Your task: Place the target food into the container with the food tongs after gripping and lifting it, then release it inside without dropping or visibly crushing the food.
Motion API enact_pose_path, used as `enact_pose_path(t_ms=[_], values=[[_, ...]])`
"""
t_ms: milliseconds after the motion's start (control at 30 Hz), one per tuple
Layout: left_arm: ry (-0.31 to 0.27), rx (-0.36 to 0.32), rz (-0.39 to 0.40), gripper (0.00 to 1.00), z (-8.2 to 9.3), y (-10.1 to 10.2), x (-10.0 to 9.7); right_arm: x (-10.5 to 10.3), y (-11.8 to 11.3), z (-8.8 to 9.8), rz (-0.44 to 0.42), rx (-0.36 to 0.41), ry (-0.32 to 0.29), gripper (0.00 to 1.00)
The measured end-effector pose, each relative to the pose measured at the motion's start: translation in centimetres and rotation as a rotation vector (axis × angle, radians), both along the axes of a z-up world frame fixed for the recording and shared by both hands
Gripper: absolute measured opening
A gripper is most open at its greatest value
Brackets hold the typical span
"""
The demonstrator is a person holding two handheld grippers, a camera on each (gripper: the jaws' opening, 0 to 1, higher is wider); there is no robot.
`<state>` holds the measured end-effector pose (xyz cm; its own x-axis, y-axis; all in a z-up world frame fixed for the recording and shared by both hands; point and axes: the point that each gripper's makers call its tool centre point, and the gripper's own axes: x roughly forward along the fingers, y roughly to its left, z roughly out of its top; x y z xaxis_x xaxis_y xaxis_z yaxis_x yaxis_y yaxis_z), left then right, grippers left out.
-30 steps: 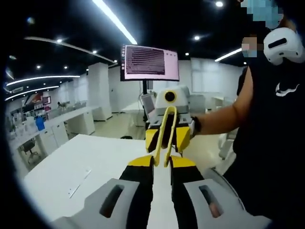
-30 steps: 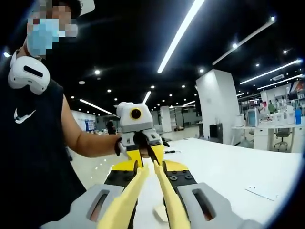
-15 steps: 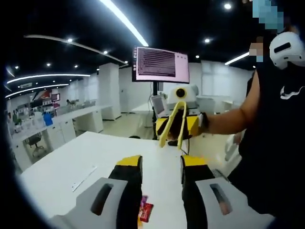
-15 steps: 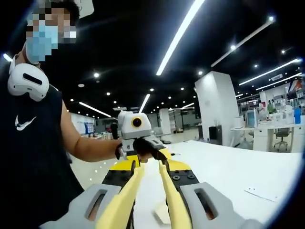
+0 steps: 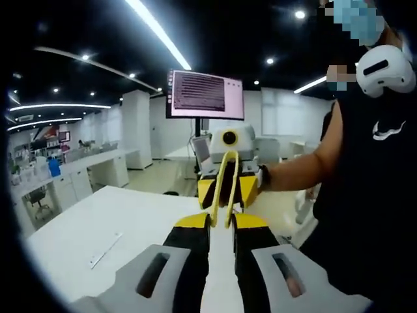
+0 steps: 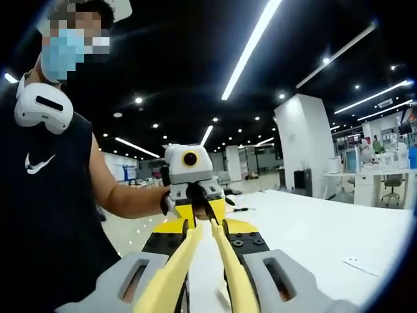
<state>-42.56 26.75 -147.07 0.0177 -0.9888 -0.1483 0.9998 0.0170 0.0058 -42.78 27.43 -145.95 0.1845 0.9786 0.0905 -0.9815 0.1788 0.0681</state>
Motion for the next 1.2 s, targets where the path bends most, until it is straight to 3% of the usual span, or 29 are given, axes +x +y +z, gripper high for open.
enact_pose_path(t_ms=[100,200,267,300,367,500,533,667,833,933,1033,1133,1200], values=[[-0.029,0.035,-0.001,0.08,-0.3,0.1,-0.1,0.0,0.3,-0.4,-0.024,-0.024,-0.042,0.19],[-0.028,0.042,0.005,0.08,-0.8,0.4,-0.1,0.0,0.6,-0.8,-0.029,-0.031,-0.046,0.19],[-0.005,0.004,0.027,0.09,-0.8,0.5,-0.1,0.2,0.5,-0.8,-0.038,-0.034,-0.039,0.19],[-0.015,-0.037,0.036,0.12,-0.4,0.4,-0.1,0.3,0.4,-0.6,-0.041,-0.026,-0.028,0.20],[-0.037,-0.056,0.050,0.17,-0.4,0.4,-0.1,0.3,0.4,-0.5,-0.037,-0.029,-0.027,0.21],[-0.036,-0.031,0.117,0.56,-1.2,1.4,1.3,1.3,0.2,-0.8,-0.038,-0.050,-0.012,0.22],[-0.046,-0.011,0.146,0.62,-1.6,1.8,1.8,1.5,0.1,-1.1,-0.037,-0.063,-0.012,0.23],[-0.100,0.060,0.244,0.77,-3.3,3.4,3.6,2.8,-0.4,-3.0,-0.066,-0.128,-0.015,0.25],[-0.118,0.069,0.339,0.97,-5.0,5.2,4.7,3.7,-1.1,-4.9,-0.094,-0.184,-0.016,0.26],[-0.130,0.095,0.414,0.99,-6.6,6.8,5.3,3.9,-1.3,-5.2,-0.104,-0.193,-0.012,0.27],[-0.090,0.102,0.482,0.99,-8.6,8.3,5.5,4.2,-1.7,-5.6,-0.123,-0.215,0.005,0.27],[-0.051,0.066,0.522,0.99,-10.2,9.5,5.2,4.9,-2.2,-6.1,-0.172,-0.227,0.015,0.27],[-0.067,0.073,0.562,0.99,-11.4,10.2,5.2,5.4,-2.6,-6.6,-0.219,-0.251,0.008,0.27]])
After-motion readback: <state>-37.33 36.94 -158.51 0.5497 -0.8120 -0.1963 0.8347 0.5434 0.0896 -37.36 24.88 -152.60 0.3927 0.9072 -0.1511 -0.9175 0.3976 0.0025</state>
